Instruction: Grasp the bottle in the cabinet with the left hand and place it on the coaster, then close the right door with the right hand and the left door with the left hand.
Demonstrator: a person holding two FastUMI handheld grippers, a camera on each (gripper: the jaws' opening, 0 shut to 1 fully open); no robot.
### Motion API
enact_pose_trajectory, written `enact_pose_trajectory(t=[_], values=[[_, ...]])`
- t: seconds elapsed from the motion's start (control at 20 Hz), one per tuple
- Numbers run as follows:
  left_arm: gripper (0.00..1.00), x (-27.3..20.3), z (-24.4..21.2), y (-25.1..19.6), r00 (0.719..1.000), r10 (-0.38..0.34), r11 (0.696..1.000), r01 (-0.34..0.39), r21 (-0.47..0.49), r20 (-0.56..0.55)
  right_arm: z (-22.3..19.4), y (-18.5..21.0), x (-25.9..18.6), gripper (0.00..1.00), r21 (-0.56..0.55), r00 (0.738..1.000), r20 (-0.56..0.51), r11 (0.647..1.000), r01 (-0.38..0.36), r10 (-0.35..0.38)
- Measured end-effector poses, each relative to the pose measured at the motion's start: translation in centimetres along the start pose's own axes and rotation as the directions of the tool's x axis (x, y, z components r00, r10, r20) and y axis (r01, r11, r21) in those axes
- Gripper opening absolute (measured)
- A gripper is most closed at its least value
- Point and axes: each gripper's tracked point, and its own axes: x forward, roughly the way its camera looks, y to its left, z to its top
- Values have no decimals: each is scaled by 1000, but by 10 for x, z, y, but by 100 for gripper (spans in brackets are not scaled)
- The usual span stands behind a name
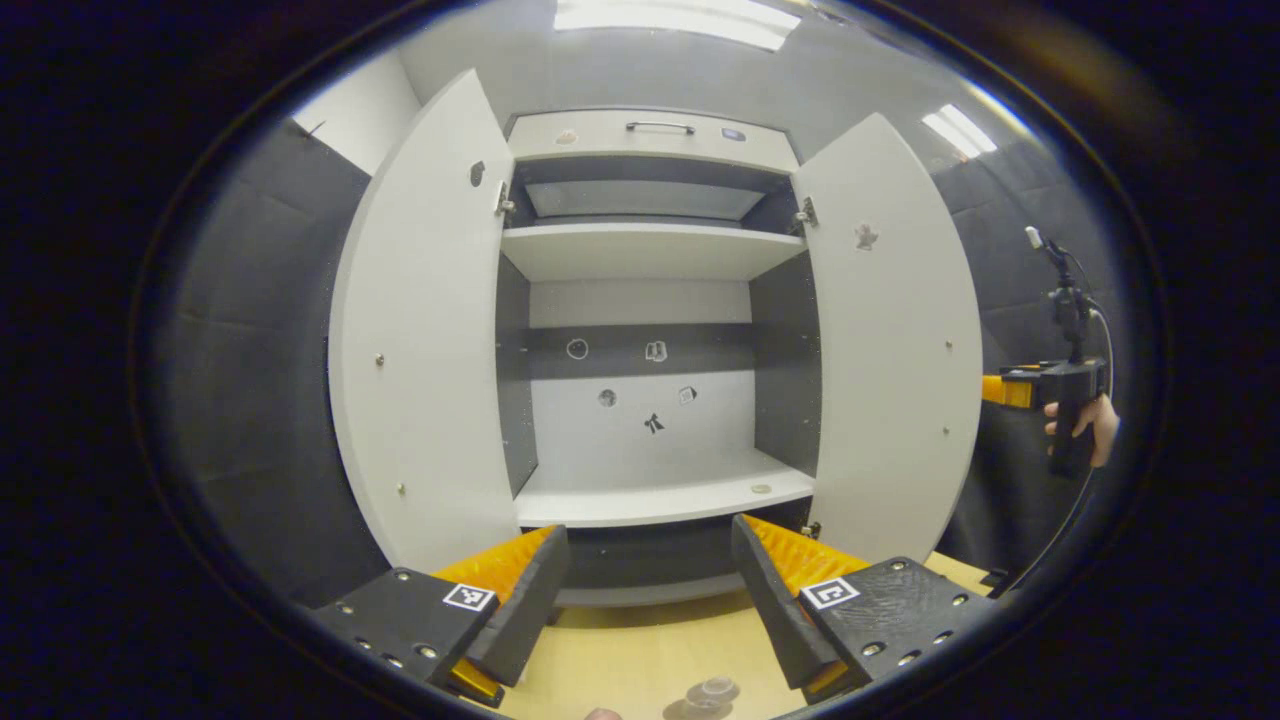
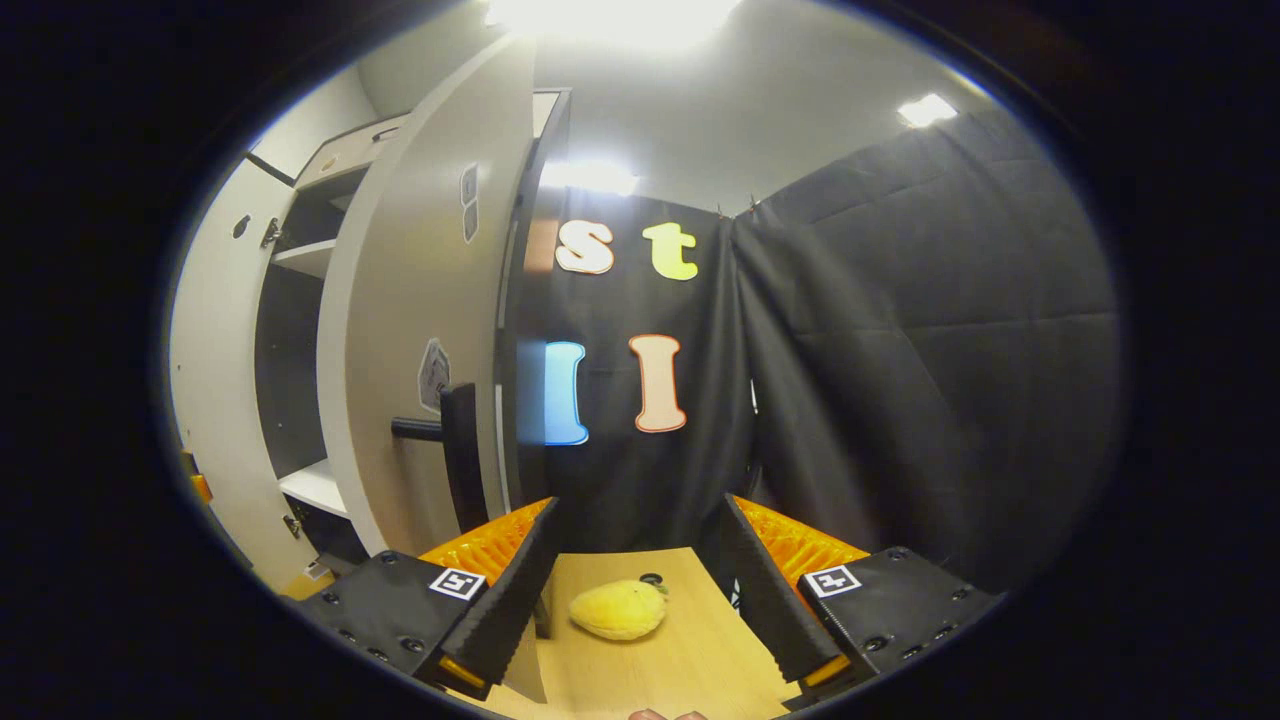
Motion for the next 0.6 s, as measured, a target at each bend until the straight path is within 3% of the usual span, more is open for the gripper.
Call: enact_pose_trajectory(t=[0.3,0.35,0.45,0.5,0.55,0.6], values=[[95,-7,-32,13,994,82,988,-90,-123,-73,1,8,4,95,14,1000,-23,1000,-12,12],[95,-10,-35,18,992,95,983,-106,-151,-79,4,10,4,91,-1,1000,-14,1000,-8,8],[95,-15,-40,28,989,116,972,-131,-197,-86,3,15,2,95,-8,1000,-13,1000,-9,9],[100,-18,-41,35,988,129,967,-144,-209,-87,1,19,1,95,1,1000,-20,1000,-18,18],[95,-21,-42,41,987,139,965,-154,-211,-87,0,25,0,91,10,999,-24,999,-31,31],[95,-24,-42,48,985,151,964,-166,-206,-88,1,30,-1,95,13,999,-22,999,-42,42]])
